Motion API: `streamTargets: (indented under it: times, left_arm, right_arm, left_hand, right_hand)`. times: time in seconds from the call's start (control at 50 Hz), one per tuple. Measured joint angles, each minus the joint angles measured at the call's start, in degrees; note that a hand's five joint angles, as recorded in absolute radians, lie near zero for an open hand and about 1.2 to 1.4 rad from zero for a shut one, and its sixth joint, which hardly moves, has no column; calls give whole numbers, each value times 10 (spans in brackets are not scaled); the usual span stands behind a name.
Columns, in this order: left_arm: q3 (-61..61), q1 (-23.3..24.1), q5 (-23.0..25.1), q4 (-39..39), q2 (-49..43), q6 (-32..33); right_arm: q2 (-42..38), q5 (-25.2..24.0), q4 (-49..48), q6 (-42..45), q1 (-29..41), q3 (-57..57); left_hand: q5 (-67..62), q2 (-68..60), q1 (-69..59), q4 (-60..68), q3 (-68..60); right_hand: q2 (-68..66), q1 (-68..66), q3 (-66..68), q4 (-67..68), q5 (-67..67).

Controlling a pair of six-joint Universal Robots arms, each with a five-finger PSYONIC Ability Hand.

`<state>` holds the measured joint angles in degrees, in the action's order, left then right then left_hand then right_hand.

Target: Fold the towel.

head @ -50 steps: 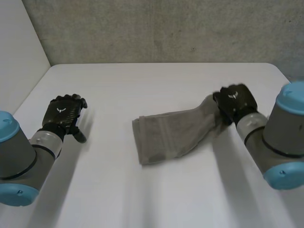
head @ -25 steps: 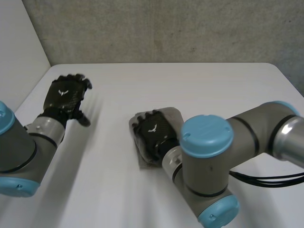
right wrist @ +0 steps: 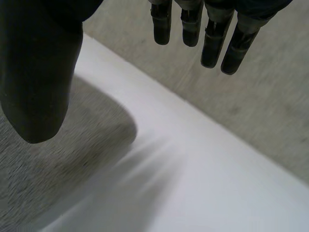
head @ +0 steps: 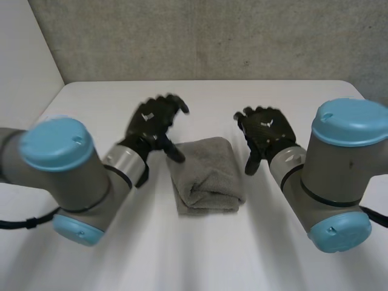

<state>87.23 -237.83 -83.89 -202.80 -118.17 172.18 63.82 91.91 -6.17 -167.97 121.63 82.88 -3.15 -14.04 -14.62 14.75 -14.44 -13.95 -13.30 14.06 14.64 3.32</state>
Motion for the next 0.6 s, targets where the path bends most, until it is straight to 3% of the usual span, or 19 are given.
streamTargets:
  times: [0.22,0.36,0.48,0.6]
  left_arm:
    - [6,16,-45,10,-77,25]
    - [12,2,-53,11,-88,52]
    - [13,-5,-54,12,-78,57]
    - [8,-4,-54,19,-34,56]
  right_arm:
    - [-93,-73,-2,-102,-6,-8]
    - [-129,-82,-2,-105,-5,-24]
    - [-109,-77,3,-102,-4,-32]
    - [-39,-74,24,-99,-5,-34]
  left_hand:
    - [0,0,0,0,0]
    - [0,0,0,0,0]
    - [0,0,0,0,0]
    - [0,0,0,0,0]
  right_hand:
    - [0,2,0,0,0]
    - [0,3,0,0,0]
    - [0,3,0,0,0]
    - [0,3,0,0,0]
